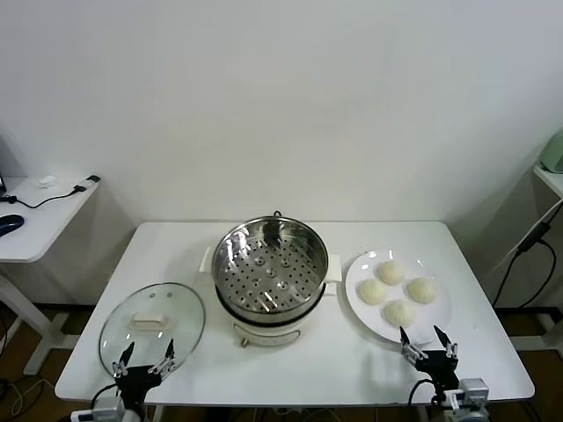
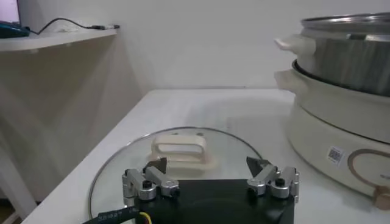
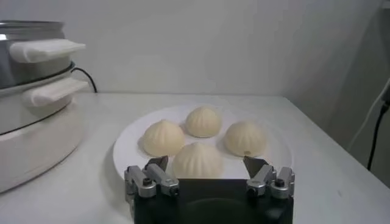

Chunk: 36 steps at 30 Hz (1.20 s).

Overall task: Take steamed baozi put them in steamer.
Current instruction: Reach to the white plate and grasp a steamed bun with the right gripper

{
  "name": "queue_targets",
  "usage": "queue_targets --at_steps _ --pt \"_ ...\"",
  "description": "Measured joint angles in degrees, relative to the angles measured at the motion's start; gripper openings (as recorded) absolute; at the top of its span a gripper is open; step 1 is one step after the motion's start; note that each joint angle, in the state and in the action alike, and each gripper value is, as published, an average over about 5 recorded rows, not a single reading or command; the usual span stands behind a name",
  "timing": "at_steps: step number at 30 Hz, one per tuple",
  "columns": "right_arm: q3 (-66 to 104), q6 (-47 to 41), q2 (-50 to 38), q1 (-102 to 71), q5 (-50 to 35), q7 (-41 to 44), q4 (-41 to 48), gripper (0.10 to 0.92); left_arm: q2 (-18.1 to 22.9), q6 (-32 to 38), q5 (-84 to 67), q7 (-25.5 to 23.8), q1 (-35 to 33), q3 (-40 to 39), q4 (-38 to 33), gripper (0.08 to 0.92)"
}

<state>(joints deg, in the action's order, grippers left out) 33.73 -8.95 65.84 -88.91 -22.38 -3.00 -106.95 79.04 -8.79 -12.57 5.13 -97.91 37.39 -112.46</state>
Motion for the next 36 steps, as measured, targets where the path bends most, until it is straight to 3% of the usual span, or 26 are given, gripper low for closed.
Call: queue_targets --at_steps 8,14,24,31,36 --pt "-2.11 -5.22 -5.82 12.36 -0.09 1.17 3.26 0.823 -0.41 -0.08 -0.01 0.03 0.18 -0.59 -0.62 0.823" --pt "-10.21 -6.96 -15.16 28.47 0.8 8.02 11.2 0.823 -1.03 0.09 -0.11 0.05 0.45 -0.94 -0.65 0.823" --pt "-43.12 -0.83 -28.75 64.58 4.42 34.33 28.23 0.823 -1.4 0.59 -0.32 0.03 1.02 -1.29 0.24 0.823" --pt "-69.91 6.1 -29.62 90.64 6.9 53.92 39.14 0.823 -1.08 1.08 -0.06 -0.03 1.13 -1.64 1.07 0.823" --pt "-88.23 8.05 -27.58 104.53 7.9 61.87 43.9 0.823 -1.0 1.39 0.01 -0.06 1.2 -1.76 1.58 0.823"
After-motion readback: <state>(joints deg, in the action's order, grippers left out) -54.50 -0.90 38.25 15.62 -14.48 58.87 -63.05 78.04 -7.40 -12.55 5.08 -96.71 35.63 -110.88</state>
